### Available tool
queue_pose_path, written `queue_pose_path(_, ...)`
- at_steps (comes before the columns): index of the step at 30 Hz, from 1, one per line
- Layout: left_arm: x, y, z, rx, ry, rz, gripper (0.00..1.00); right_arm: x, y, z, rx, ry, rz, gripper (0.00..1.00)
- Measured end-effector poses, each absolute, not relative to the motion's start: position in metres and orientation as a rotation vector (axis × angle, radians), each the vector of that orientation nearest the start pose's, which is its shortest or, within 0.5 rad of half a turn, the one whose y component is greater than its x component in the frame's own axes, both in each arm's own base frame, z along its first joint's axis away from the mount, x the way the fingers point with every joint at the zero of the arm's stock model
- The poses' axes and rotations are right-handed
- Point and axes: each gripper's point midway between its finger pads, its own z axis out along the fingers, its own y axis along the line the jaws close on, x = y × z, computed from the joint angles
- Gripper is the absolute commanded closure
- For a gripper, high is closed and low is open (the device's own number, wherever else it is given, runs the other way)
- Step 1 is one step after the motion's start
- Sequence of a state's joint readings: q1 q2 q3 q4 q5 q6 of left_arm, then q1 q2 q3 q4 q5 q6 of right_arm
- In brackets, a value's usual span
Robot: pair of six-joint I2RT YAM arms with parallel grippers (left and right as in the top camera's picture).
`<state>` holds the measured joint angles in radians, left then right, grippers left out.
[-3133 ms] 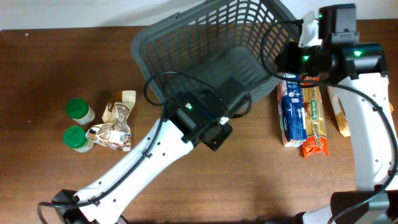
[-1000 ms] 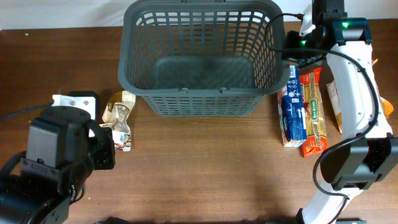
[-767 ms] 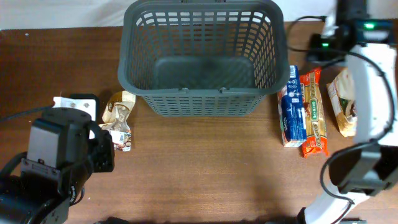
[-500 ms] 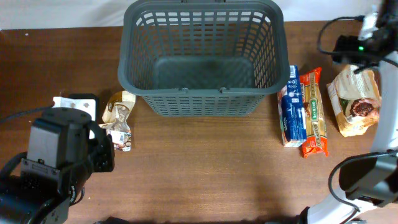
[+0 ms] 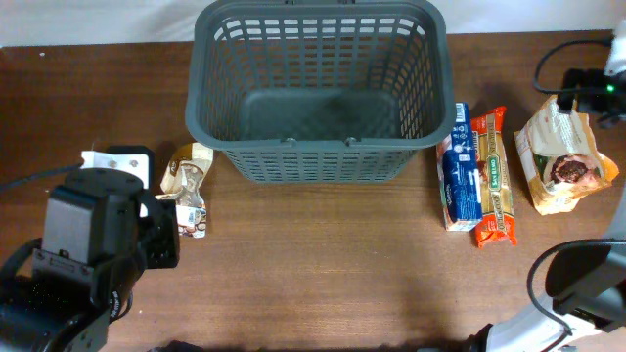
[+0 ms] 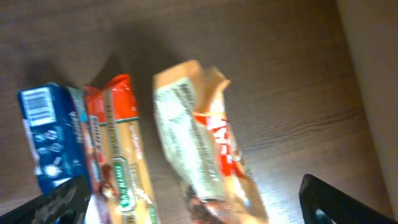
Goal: Pack container
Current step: 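Reach the right gripper to the brown coffee bag and grasp it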
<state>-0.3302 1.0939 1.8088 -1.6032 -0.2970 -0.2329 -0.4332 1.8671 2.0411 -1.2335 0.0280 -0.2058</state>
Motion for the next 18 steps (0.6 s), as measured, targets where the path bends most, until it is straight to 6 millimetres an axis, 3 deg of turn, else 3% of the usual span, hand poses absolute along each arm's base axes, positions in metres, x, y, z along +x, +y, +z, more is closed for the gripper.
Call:
queue_pose_path(3,0.207,-0.017,0.370,-0.015,2.400,0.112,0.40,0.398,-0.206,0.252,0.309,2.637,-0.229,0.01)
queue_pose_path(7,0.221,-0.021,0.371,-0.018,2.388,0.109,0.35,0.391,-0.211,0.235,0.307,2.694,-0.172,0.01)
queue_pose_path(13,0.247,-0.030,0.357,-0.005,2.445,0.134,0.34,0.400,-0.211,0.179,0.287,2.824,-0.071,0.01)
queue_pose_path(18,0.267,-0.037,0.336,0.014,2.526,0.173,0.30,0.395,-0.207,0.130,0.317,2.965,0.024,0.01)
